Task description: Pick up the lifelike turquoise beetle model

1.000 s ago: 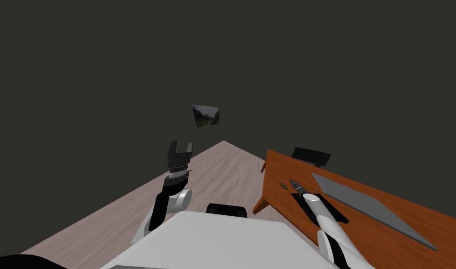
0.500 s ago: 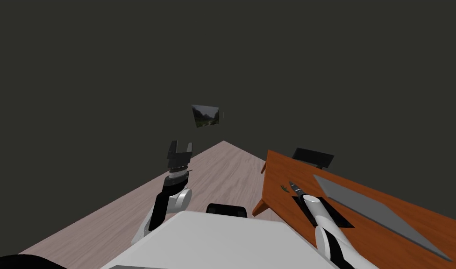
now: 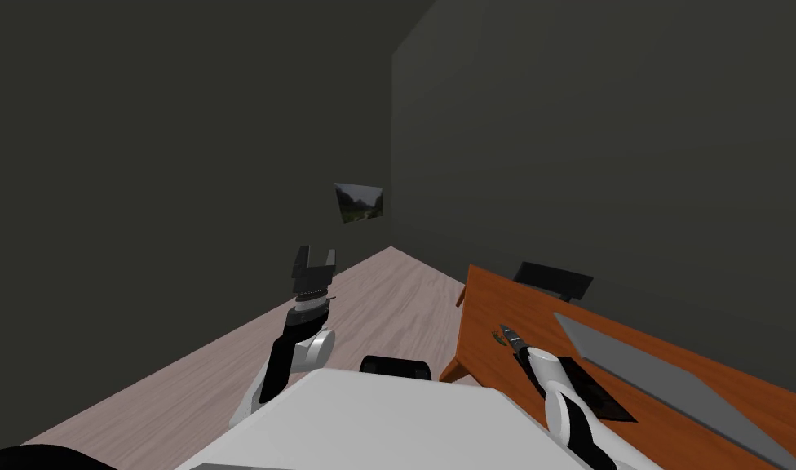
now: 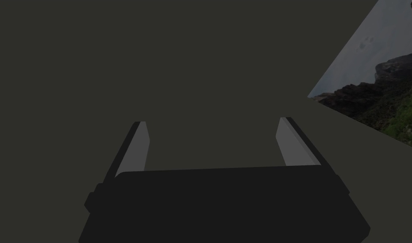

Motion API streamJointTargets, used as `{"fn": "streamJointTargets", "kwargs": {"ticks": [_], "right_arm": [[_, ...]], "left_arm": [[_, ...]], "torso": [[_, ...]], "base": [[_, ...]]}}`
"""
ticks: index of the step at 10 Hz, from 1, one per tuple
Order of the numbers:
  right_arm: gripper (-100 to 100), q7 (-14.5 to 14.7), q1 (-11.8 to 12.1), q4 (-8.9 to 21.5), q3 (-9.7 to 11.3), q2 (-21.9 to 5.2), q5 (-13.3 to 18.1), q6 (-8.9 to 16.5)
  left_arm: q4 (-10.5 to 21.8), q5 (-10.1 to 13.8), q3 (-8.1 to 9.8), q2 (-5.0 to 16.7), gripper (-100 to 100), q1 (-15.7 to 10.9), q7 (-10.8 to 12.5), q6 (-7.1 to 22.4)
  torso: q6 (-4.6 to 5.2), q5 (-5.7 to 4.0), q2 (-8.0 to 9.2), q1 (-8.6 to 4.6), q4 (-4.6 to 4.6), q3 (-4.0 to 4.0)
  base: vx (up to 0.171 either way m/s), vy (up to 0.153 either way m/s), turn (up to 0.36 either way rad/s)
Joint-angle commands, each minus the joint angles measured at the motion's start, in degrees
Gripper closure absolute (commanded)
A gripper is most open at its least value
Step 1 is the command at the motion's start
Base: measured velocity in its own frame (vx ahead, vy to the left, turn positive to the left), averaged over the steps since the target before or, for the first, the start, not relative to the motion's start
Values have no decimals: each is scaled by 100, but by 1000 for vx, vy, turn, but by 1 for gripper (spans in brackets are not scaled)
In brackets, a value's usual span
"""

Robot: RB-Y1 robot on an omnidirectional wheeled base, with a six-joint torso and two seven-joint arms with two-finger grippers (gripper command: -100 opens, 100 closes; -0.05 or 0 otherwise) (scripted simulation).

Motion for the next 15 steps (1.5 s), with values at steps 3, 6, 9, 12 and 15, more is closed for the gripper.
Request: {"fn": "streamJointTargets", "kwargs": {"ticks": [3,6,9,12,15], "right_arm": [[-100,351,-32,428,-101,94,-492,97],[0,-163,2,239,-35,114,-91,96],[-100,-43,0,160,-29,440,-111,-162],[-100,-4,-13,184,-31,429,-131,-166],[100,-24,-8,180,-32,431,-125,-166]], "left_arm": [[0,0,0,0,0,0,0,0],[0,0,0,0,0,0,0,0],[0,0,0,1,0,0,0,0],[0,0,0,0,0,-1,0,0],[0,0,-1,-1,0,-1,0,0]], "torso": [[-2,1,1,7,0,1],[0,5,14,18,3,8],[0,-3,4,-21,2,3],[-1,-9,4,-16,-1,1],[-3,-8,2,-13,0,0]], "base": [[31,-25,23],[3,-1,-3],[33,-96,9],[4,-24,1],[-1,0,-4]]}}
